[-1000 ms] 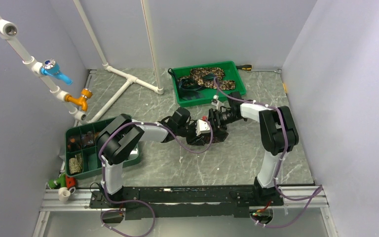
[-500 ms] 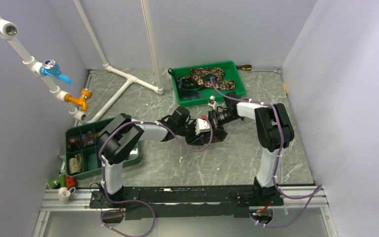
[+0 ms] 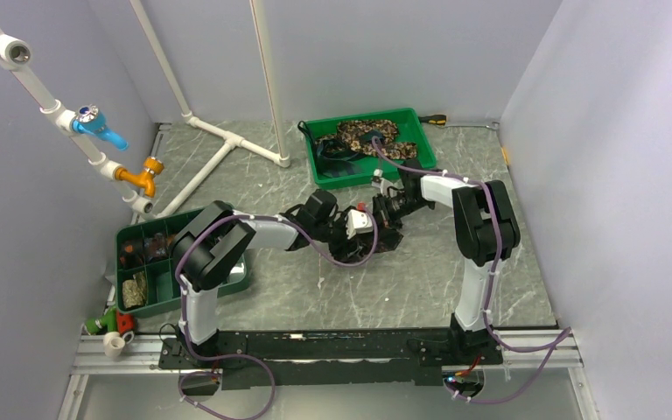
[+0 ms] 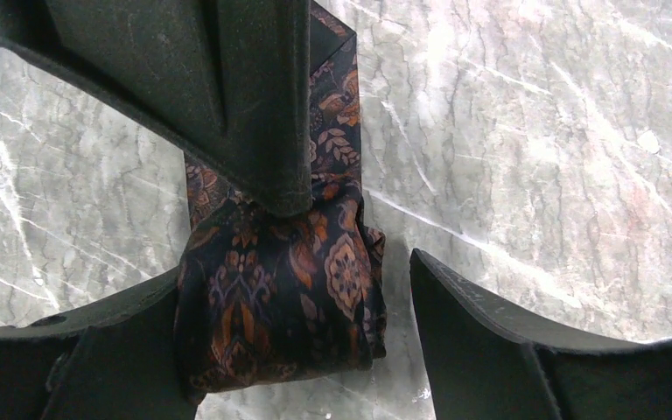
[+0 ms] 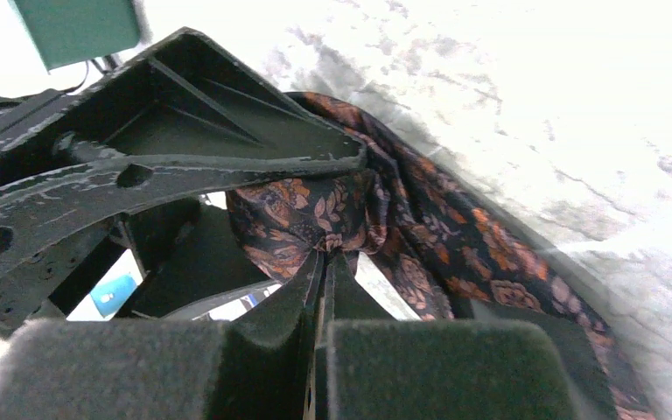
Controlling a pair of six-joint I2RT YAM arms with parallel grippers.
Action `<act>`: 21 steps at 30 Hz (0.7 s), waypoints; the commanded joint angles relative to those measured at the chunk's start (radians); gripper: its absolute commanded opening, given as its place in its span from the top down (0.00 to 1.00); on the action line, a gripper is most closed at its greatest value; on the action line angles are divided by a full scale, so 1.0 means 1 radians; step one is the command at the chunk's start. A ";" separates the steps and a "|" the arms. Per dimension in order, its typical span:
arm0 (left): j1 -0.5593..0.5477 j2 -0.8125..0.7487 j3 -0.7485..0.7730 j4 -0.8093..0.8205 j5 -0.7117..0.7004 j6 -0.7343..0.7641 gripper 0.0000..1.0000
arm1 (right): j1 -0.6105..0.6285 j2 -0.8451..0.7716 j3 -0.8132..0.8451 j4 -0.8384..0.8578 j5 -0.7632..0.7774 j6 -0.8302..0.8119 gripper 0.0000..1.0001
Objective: Roll the ties
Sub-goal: Roll the tie at the center of the board.
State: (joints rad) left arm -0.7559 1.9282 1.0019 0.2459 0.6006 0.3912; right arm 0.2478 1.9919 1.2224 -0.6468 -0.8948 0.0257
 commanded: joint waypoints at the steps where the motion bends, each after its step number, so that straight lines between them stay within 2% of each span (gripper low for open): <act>1: -0.001 0.039 0.044 -0.032 0.001 -0.045 0.21 | 0.000 0.051 0.020 0.053 0.261 -0.061 1.00; 6: -0.012 0.120 0.135 -0.055 0.002 -0.060 0.33 | -0.006 0.060 0.032 0.070 0.285 -0.061 1.00; 12: -0.020 0.114 0.100 -0.086 -0.039 -0.063 0.64 | -0.005 0.057 0.017 0.062 0.288 -0.088 1.00; 17: -0.036 0.080 0.021 -0.135 -0.122 -0.048 0.72 | -0.010 0.024 0.080 -0.045 0.199 -0.127 1.00; 21: -0.047 0.068 -0.030 -0.162 -0.164 -0.030 0.74 | -0.028 -0.015 0.137 -0.161 0.118 -0.153 0.80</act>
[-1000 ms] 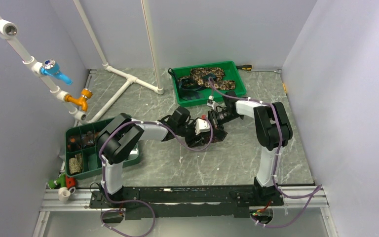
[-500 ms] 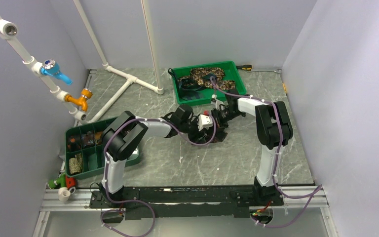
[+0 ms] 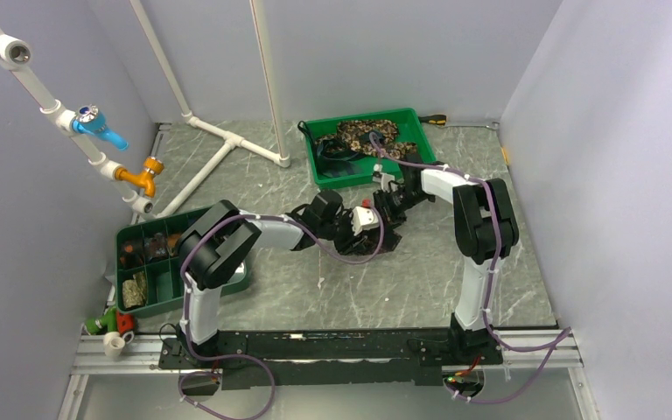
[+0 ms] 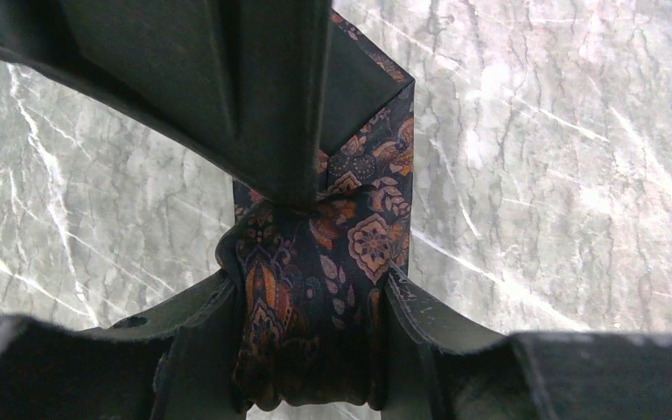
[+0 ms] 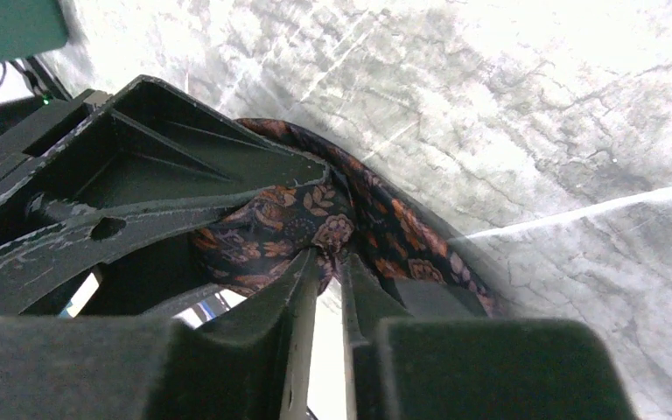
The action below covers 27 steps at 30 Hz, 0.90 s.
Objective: Roll the ties
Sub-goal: Roll the tie at the center of the board.
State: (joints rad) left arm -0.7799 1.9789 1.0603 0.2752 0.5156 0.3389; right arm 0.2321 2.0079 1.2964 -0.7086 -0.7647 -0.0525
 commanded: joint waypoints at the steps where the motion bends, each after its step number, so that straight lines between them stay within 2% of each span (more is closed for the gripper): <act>1: -0.025 0.020 -0.093 -0.203 -0.084 0.029 0.75 | -0.017 -0.041 0.069 -0.120 -0.033 -0.079 0.74; 5: -0.029 0.025 -0.092 -0.220 -0.092 0.049 0.76 | -0.022 -0.071 0.052 -0.173 -0.101 -0.088 0.52; 8: -0.031 0.031 -0.081 -0.225 -0.095 0.059 0.75 | -0.020 -0.084 -0.002 -0.133 -0.162 -0.040 0.42; 13: -0.034 0.046 -0.059 -0.226 -0.097 0.063 0.73 | -0.014 -0.058 -0.028 -0.034 -0.192 0.030 0.41; 27: -0.036 0.045 -0.071 -0.223 -0.075 0.067 0.69 | -0.008 0.037 -0.030 0.026 -0.226 0.038 0.47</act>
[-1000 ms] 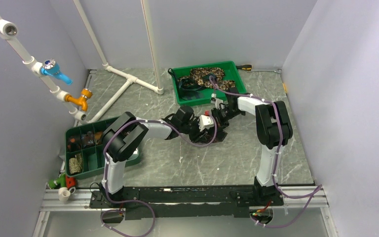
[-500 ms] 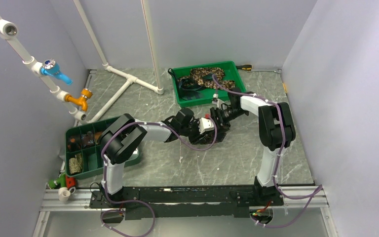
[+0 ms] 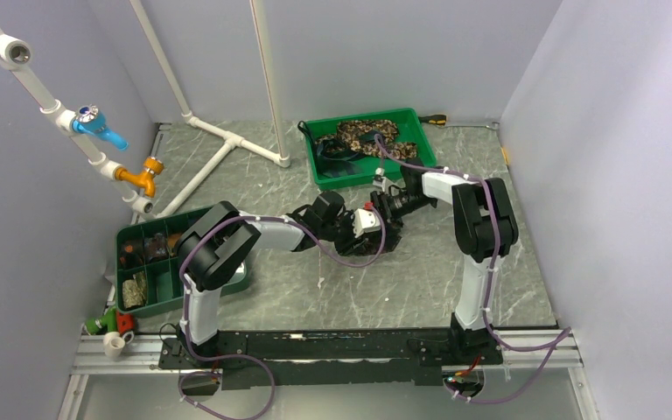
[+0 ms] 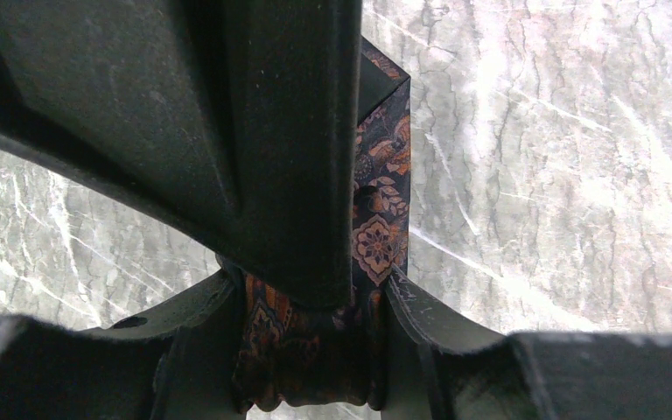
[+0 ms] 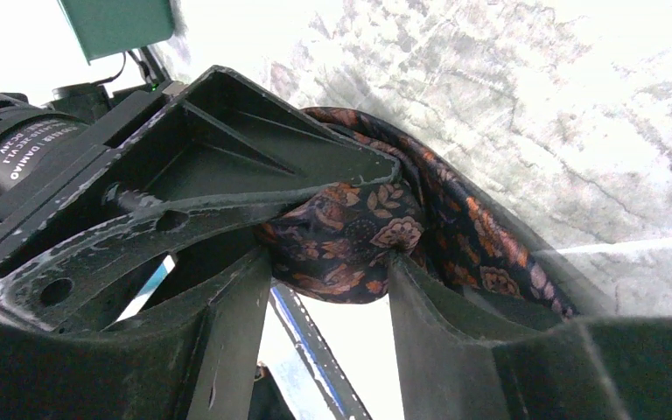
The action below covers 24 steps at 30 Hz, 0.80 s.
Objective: Roll the ties
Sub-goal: Roll the tie at the center of the board.
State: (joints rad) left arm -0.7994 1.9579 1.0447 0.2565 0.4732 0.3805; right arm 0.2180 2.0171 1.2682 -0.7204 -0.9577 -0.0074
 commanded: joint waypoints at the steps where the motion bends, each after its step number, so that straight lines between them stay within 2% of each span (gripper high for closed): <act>1: -0.017 0.065 -0.053 -0.206 -0.032 0.027 0.68 | 0.007 0.044 0.000 0.032 -0.025 -0.017 0.50; 2: -0.017 0.067 -0.051 -0.208 -0.032 0.026 0.66 | 0.007 0.060 0.005 0.019 -0.009 -0.032 0.55; 3: -0.017 0.066 -0.048 -0.211 -0.035 0.028 0.64 | 0.008 0.079 0.011 0.006 0.016 -0.051 0.66; 5: -0.016 0.061 -0.041 -0.216 -0.033 0.029 0.57 | 0.001 0.103 0.012 -0.010 0.070 -0.072 0.95; 6: -0.015 0.055 -0.040 -0.213 -0.028 0.028 0.52 | -0.003 0.110 0.010 -0.017 0.095 -0.081 1.00; 15: -0.012 -0.042 0.000 -0.118 0.014 0.002 0.11 | -0.041 0.083 -0.035 -0.038 0.323 -0.097 1.00; 24: -0.024 -0.030 0.072 -0.097 0.064 0.028 0.11 | -0.039 0.097 0.020 -0.019 0.459 -0.067 1.00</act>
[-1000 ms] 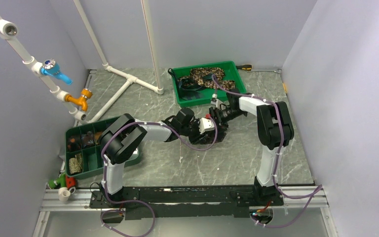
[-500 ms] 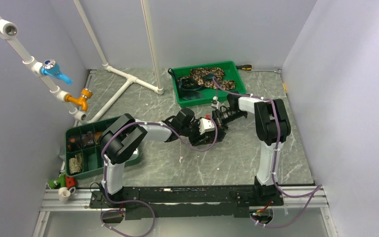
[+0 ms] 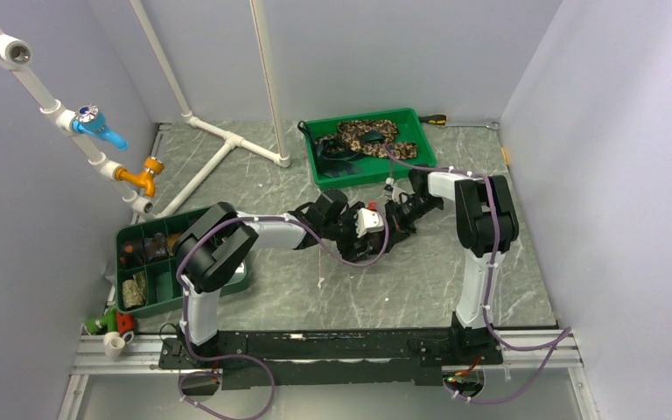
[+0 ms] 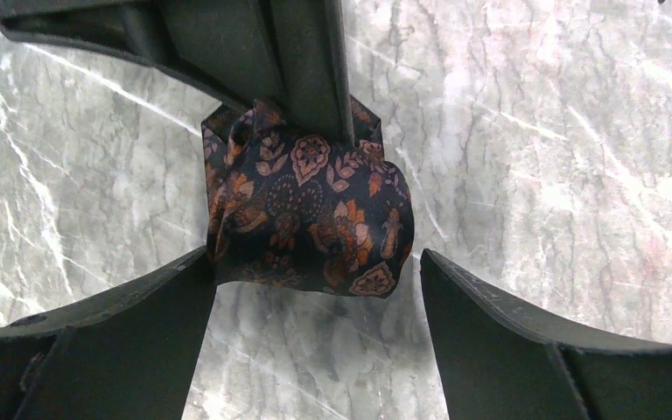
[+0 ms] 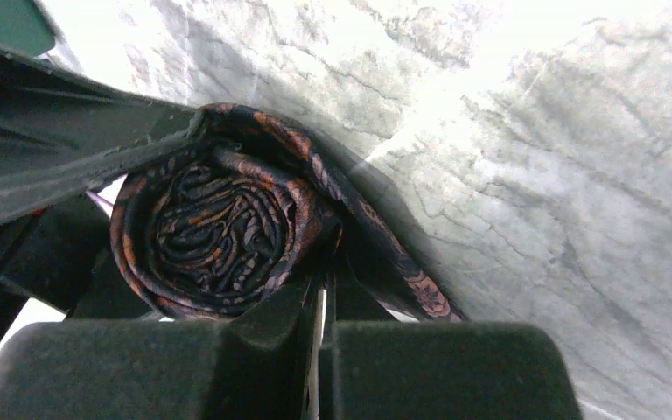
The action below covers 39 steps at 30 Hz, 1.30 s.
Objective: Roll the ties
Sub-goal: Roll the tie at the center of the board.
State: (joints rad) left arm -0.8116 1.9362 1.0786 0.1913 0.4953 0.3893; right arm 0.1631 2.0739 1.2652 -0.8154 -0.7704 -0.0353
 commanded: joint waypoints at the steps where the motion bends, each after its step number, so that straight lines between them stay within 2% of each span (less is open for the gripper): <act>1: -0.012 -0.012 0.035 -0.027 0.050 0.029 0.12 | 0.015 0.045 0.033 0.073 0.284 -0.039 1.00; 10: -0.023 -0.028 0.044 -0.013 0.032 0.224 0.09 | 0.027 0.090 0.088 -0.014 0.301 -0.114 1.00; 18: -0.053 0.060 0.112 -0.015 0.020 0.230 0.11 | 0.049 0.115 0.120 -0.070 0.274 -0.181 1.00; 24: -0.058 0.086 0.156 -0.081 0.026 0.236 0.34 | 0.054 0.134 0.135 -0.091 0.246 -0.209 1.00; 27: -0.058 0.098 0.156 -0.138 0.009 0.216 0.41 | 0.055 0.136 0.153 -0.108 0.235 -0.227 1.00; 33: -0.055 0.095 0.076 -0.165 -0.032 0.152 0.76 | 0.051 0.070 0.178 -0.163 0.143 -0.254 1.00; 36: -0.039 0.115 0.071 -0.211 -0.009 0.085 0.84 | 0.006 -0.023 0.168 -0.177 0.058 -0.244 0.86; 39: -0.031 0.144 0.073 -0.244 0.008 0.050 0.87 | -0.060 -0.080 0.151 -0.187 -0.031 -0.220 0.69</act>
State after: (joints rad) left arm -0.8562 2.0228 1.1946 0.1379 0.4881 0.5312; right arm 0.1810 2.1124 1.4265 -1.0164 -0.6994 -0.2417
